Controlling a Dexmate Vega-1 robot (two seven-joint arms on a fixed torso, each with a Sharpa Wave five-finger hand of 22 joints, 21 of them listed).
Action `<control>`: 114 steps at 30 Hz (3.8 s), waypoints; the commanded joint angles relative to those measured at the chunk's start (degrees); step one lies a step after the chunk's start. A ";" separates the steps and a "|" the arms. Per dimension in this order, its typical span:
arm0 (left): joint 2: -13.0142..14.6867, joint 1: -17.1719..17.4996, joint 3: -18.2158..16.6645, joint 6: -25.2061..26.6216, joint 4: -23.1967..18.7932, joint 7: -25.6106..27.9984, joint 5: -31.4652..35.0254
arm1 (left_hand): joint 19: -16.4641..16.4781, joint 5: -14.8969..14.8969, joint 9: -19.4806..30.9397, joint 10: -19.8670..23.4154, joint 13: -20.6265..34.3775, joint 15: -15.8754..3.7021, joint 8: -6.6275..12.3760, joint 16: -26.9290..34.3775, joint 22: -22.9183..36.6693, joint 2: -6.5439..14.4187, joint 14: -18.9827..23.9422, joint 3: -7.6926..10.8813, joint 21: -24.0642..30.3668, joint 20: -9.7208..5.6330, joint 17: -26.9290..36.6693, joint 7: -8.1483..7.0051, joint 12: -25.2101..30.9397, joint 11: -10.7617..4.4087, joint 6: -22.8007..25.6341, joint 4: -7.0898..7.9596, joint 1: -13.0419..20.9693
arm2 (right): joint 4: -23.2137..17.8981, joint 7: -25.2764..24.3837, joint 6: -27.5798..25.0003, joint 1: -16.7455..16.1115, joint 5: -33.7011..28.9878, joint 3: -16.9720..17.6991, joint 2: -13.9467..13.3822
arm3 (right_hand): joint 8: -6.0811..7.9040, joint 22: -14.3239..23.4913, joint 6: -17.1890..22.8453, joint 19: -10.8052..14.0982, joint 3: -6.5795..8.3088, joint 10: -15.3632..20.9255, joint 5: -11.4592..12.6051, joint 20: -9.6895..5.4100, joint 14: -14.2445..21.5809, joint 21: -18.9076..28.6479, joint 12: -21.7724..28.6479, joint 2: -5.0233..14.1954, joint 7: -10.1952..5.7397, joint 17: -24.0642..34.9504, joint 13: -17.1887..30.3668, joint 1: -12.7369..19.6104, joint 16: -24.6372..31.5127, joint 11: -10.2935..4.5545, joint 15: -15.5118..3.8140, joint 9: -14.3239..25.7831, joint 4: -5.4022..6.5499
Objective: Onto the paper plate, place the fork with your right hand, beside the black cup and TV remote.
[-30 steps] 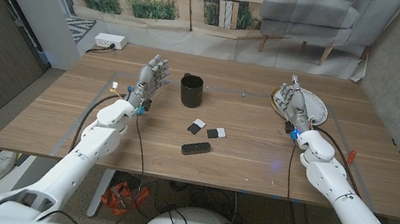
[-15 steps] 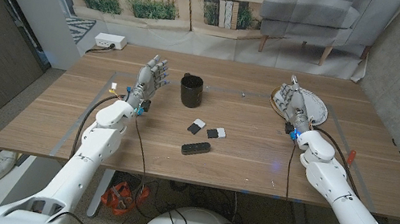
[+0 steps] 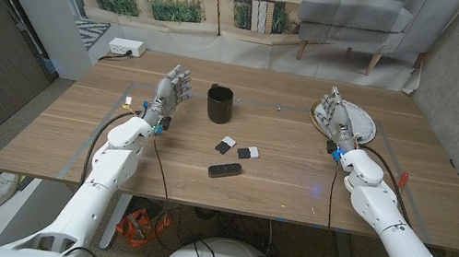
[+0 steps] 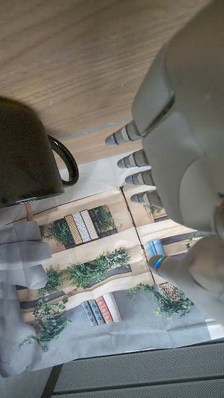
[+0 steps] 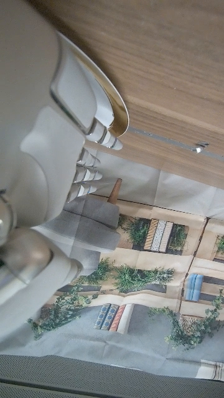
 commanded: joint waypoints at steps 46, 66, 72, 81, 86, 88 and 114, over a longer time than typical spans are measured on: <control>0.26 0.08 -1.78 1.96 -1.06 -2.90 2.21 | 0.73 0.16 0.13 0.68 0.33 0.41 0.13 0.37 0.25 0.52 0.18 0.00 -1.63 0.03 0.16 -0.15 0.35 0.32 0.61 -0.51 -0.02 | -5.00 -8.30 -1.57 -0.41 -6.83 -3.36 -5.32 | 1.18 0.22 4.31 1.01 1.62 4.57 -1.05 -0.31 0.71 0.20 0.87 1.40 -0.77 -0.12 0.19 4.19 0.39 -0.68 -2.15 0.33 -2.77; 0.53 0.99 -1.96 1.09 -2.24 -2.14 3.07 | 0.86 0.15 0.13 0.55 0.34 0.53 0.10 0.24 0.26 0.62 -0.10 -0.04 -2.05 0.13 0.17 -0.19 0.25 0.33 0.65 -0.60 -0.05 | -9.17 -12.11 -3.91 -1.57 -9.04 -4.37 -8.28 | 0.98 0.22 4.53 0.99 2.16 3.89 -1.23 -0.47 0.55 0.13 0.34 2.00 -1.13 -0.13 0.28 5.39 0.24 -1.17 -1.57 0.36 -3.59; 0.55 1.38 -1.86 0.77 -2.63 -2.03 3.31 | 0.88 0.15 0.13 0.61 0.34 0.59 0.12 0.22 0.26 0.63 -0.14 -0.06 -2.20 0.13 0.17 -0.18 0.26 0.25 0.74 -0.62 -0.06 | -10.56 -13.63 -4.53 -2.24 -9.87 -4.51 -9.04 | 0.82 0.22 4.77 1.31 2.56 3.52 -1.46 2.12 0.35 0.22 0.03 2.35 -1.99 -0.09 0.39 6.49 0.16 -0.97 -0.94 0.44 -4.46; 0.63 2.15 -1.85 0.85 -4.04 -1.28 3.92 | 0.94 0.14 0.12 0.54 0.35 0.62 0.12 0.22 0.27 0.65 -0.16 -0.11 -2.41 0.12 0.18 -0.22 0.21 0.35 0.82 -0.67 -0.09 | -12.06 -14.96 -5.61 -2.55 -10.90 -4.92 -10.35 | 0.79 0.22 5.03 1.47 2.99 3.49 -1.53 1.40 0.42 0.24 -0.07 2.69 -1.88 -0.09 0.43 7.49 0.18 -1.30 -1.11 0.46 -5.14; 0.66 2.51 -1.84 1.11 -4.68 -0.93 4.17 | 0.99 0.14 0.12 0.53 0.35 0.64 0.11 0.20 0.27 0.67 -0.22 -0.13 -2.55 0.14 0.18 -0.17 0.19 0.34 0.84 -0.70 -0.10 | -13.01 -16.03 -6.33 -2.75 -11.65 -5.07 -11.07 | 0.76 0.21 5.11 1.48 3.06 3.47 -1.54 1.37 0.48 0.22 -0.11 2.62 -1.88 -0.09 0.44 7.82 0.20 -1.30 -1.21 0.46 -5.43; 0.66 2.60 -1.81 1.10 -4.85 -0.76 4.32 | 1.01 0.14 0.12 0.53 0.35 0.62 0.11 0.20 0.28 0.67 -0.20 -0.14 -2.59 0.09 0.18 -0.20 0.18 0.36 0.86 -0.71 -0.11 | -13.65 -16.39 -6.49 -2.99 -11.80 -5.01 -11.42 | 0.77 0.21 5.17 1.47 3.10 3.50 -1.54 1.34 0.50 0.21 -0.10 2.61 -1.85 -0.09 0.44 7.97 0.20 -1.20 -1.27 0.46 -5.56; 0.84 1.92 -0.50 0.89 -4.19 -0.90 5.63 | 1.11 0.13 0.12 0.54 0.36 0.62 0.11 0.19 0.29 0.77 -0.22 -0.22 -3.27 0.19 0.17 -0.21 0.13 0.33 1.02 -0.88 -0.11 | -20.55 -19.61 -9.63 -6.10 -13.88 -4.56 -16.36 | 0.67 0.22 5.71 1.40 3.21 3.73 -1.59 1.25 0.43 0.11 -0.14 2.26 -1.63 -0.05 0.47 9.00 0.15 -0.92 -0.51 0.47 -6.60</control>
